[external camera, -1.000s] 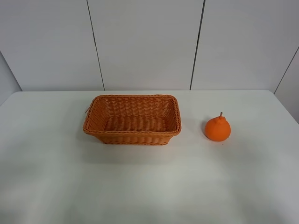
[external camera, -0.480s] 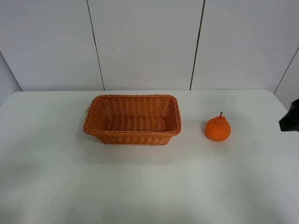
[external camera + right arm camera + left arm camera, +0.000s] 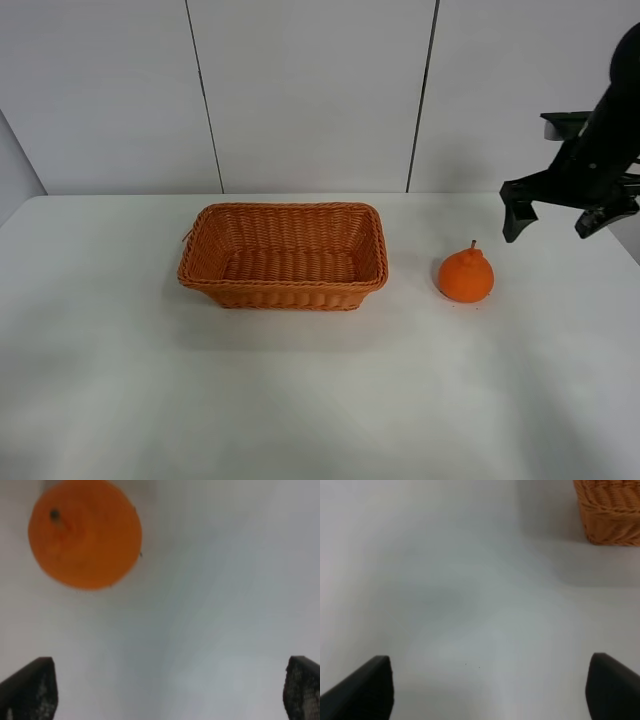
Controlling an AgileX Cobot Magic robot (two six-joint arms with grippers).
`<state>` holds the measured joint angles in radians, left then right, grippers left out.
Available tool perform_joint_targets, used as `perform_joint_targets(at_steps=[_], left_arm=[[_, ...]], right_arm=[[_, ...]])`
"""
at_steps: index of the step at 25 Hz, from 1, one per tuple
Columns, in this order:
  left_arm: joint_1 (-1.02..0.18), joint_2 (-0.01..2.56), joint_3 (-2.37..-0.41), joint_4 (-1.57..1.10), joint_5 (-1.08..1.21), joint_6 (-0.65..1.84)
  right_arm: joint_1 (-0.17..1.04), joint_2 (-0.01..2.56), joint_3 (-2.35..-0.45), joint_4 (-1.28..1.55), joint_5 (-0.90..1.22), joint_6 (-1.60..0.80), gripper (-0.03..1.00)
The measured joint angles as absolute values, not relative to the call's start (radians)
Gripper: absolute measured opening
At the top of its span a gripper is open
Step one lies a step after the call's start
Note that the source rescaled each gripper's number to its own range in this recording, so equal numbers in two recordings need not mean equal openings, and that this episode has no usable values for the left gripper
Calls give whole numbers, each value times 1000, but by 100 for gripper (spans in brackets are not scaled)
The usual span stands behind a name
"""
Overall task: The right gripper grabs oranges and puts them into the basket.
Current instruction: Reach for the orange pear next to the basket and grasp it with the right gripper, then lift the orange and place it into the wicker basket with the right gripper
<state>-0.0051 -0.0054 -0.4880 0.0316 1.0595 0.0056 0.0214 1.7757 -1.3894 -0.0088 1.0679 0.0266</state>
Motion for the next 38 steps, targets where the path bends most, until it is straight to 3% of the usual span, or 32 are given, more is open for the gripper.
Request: perform_joint_targets(at_steps=[6, 27, 28, 30, 33, 35, 38], left_arm=[[-5, -5, -488, 32, 1060, 6], [-5, -5, -488, 32, 1060, 6], [-5, -5, -488, 32, 1060, 6], [-5, -5, -488, 32, 1060, 6], [-5, -5, -488, 32, 1060, 6], [-5, -5, -488, 32, 1060, 6], [-5, -5, -488, 32, 1060, 6]], right_arm=[[115, 1928, -1550, 0, 1105, 26, 100], [131, 2220, -1562, 0, 956, 34, 99], [131, 2220, -1562, 0, 951, 34, 95], [131, 2220, -1563, 6, 942, 34, 77], [131, 2220, -1566, 6, 939, 35, 24], [131, 2215, -1569, 7, 947, 34, 0], [131, 2204, -1571, 7, 967, 15, 0]])
